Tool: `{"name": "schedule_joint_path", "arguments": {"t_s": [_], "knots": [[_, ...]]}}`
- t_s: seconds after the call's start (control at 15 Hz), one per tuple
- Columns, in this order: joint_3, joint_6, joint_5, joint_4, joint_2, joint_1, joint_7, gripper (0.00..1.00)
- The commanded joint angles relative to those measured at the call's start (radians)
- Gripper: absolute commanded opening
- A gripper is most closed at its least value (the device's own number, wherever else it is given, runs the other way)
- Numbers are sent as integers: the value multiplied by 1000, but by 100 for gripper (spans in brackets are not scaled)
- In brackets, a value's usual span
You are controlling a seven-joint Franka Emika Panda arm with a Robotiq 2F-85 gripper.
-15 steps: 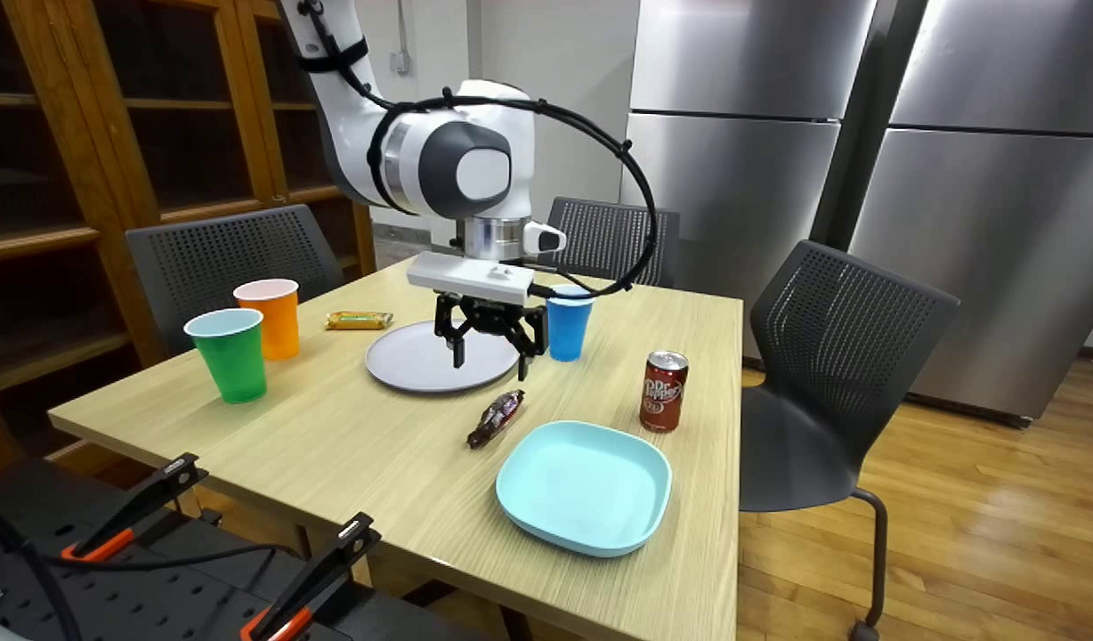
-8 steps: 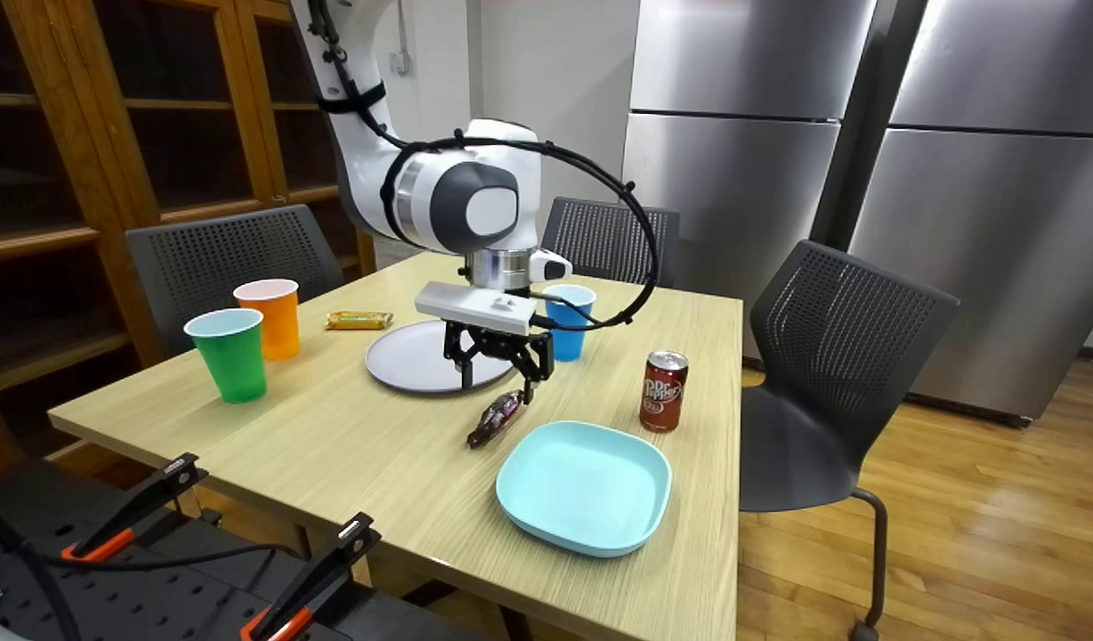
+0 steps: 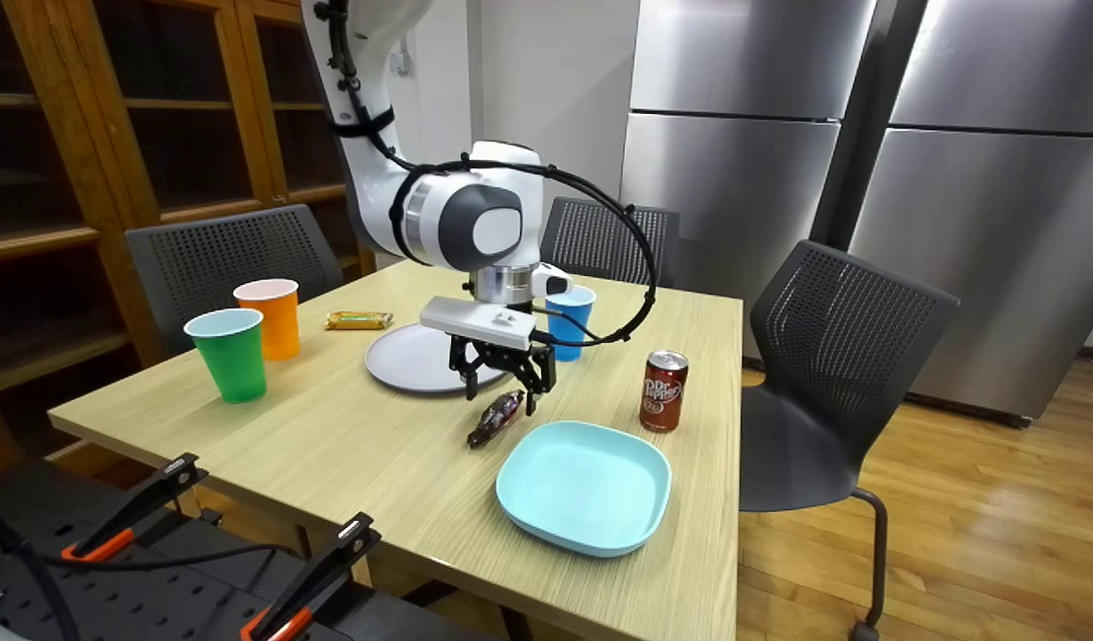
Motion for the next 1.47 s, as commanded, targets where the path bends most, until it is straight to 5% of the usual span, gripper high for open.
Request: {"name": "schedule_joint_path", "arguments": {"t_s": [0.0, 0.13, 0.2, 0.27, 0.87, 1.4], "knots": [[7, 11, -37, 29, 26, -11, 48, 100], [5, 8, -40, 36, 35, -10, 54, 100], [4, 14, -43, 37, 37, -8, 55, 75], [3, 14, -45, 39, 40, -7, 56, 74], [2, 11, -65, 43, 34, -7, 63, 8], [8, -32, -90, -31, -70, -18, 29, 6]]}}
